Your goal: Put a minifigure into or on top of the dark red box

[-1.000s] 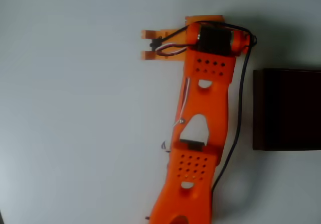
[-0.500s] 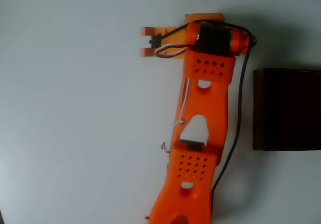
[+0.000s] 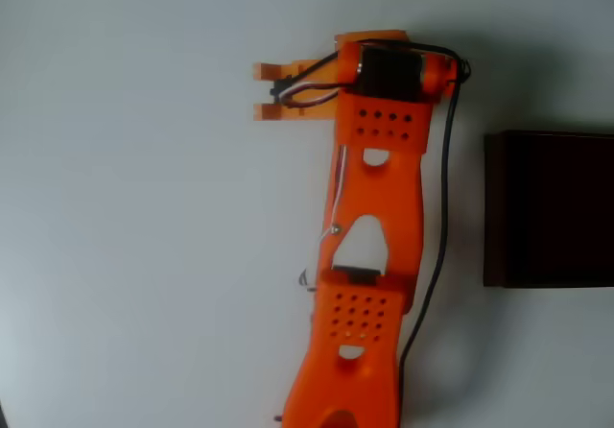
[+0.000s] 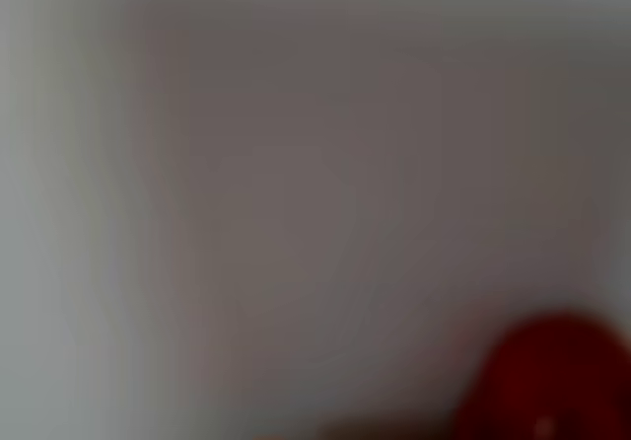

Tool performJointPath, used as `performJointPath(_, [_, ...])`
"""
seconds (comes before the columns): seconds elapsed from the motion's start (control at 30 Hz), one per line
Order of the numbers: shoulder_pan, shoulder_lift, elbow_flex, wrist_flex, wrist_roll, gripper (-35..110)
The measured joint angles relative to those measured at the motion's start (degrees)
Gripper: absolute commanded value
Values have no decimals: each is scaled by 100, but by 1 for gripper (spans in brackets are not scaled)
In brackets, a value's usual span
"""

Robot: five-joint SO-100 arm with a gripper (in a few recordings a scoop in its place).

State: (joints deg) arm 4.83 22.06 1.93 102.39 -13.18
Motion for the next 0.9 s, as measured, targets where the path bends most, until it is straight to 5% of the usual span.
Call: performJointPath(0.9, [-9, -229, -88, 0, 0, 7])
